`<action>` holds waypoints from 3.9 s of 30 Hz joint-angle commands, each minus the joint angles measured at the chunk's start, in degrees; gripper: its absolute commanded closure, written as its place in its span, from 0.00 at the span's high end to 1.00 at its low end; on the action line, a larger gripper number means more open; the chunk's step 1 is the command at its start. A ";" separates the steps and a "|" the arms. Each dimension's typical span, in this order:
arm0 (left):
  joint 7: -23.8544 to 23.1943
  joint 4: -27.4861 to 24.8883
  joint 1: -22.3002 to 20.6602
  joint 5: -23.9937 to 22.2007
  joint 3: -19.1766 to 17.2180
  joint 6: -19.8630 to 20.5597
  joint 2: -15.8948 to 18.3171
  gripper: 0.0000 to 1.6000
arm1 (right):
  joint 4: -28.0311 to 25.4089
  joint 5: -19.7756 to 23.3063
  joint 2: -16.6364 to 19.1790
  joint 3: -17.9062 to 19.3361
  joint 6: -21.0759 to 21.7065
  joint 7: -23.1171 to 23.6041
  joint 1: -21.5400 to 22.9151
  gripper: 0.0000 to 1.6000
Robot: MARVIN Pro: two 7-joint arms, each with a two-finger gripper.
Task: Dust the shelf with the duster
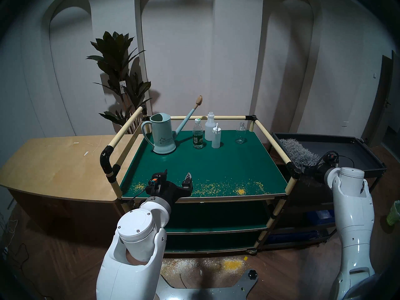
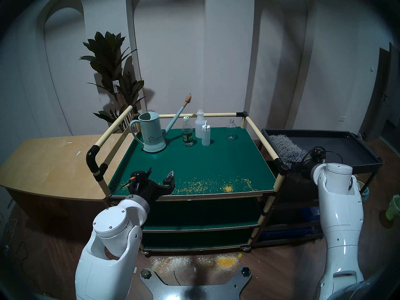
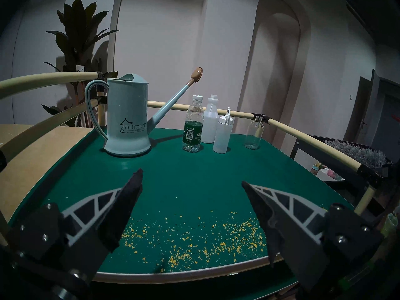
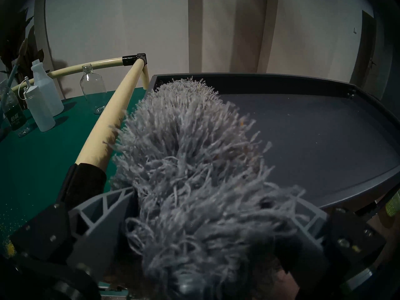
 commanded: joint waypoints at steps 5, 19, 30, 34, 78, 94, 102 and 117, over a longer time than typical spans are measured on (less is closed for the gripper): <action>0.74 -0.51 -1.44 -0.20 0.03 -0.77 -0.14 1.00 | 1.41 1.10 -0.67 -2.47 -6.41 2.52 4.18 1.00; 1.58 -0.27 -1.66 -0.90 -0.55 -0.79 0.13 1.00 | 5.26 0.40 -0.14 -5.78 -5.62 3.22 6.45 0.60; 1.16 -0.45 -0.61 -1.84 -1.71 -1.27 0.28 1.00 | 3.17 0.86 -0.19 -6.27 -3.63 3.71 5.22 0.00; 0.98 -0.42 -0.45 -1.96 -1.84 -1.36 0.30 1.00 | 2.11 1.34 -0.48 -5.52 -3.18 3.56 4.83 0.00; 4.49 -1.88 0.40 -2.01 -2.57 -3.70 -0.81 1.00 | -21.58 12.77 -4.01 -2.48 7.56 12.52 2.69 0.00; 9.43 -2.43 2.89 -4.49 -2.27 -8.92 -0.57 1.00 | -28.36 9.19 -6.00 -4.57 7.68 12.90 -9.00 0.00; 10.28 -2.63 3.68 -5.35 -2.13 -12.88 -0.46 1.00 | -23.24 4.01 -6.59 -5.88 0.57 12.66 -10.38 0.00; 12.39 -0.61 2.09 -6.00 -1.01 -13.94 -0.10 1.00 | -13.55 -0.96 -3.60 -7.56 -11.32 15.71 -8.08 0.00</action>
